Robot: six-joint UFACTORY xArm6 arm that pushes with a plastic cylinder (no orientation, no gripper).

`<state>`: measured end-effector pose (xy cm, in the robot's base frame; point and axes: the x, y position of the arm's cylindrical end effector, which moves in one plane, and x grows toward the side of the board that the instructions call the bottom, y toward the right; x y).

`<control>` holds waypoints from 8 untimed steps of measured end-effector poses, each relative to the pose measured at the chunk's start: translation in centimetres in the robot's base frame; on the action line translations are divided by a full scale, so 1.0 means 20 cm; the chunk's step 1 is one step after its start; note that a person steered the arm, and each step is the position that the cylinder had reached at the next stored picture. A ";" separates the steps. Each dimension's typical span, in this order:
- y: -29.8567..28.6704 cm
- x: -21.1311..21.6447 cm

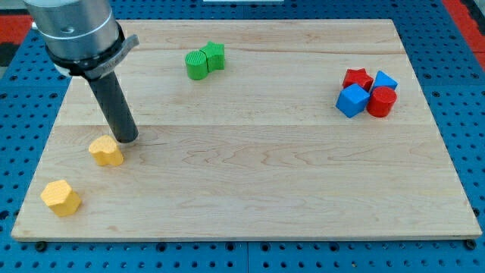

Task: Push yellow heart above the yellow hexagon at bottom left

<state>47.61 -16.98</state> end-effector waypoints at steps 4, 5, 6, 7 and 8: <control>-0.15 0.17; -0.23 0.18; -0.27 0.20; -0.27 0.21; 0.02 0.06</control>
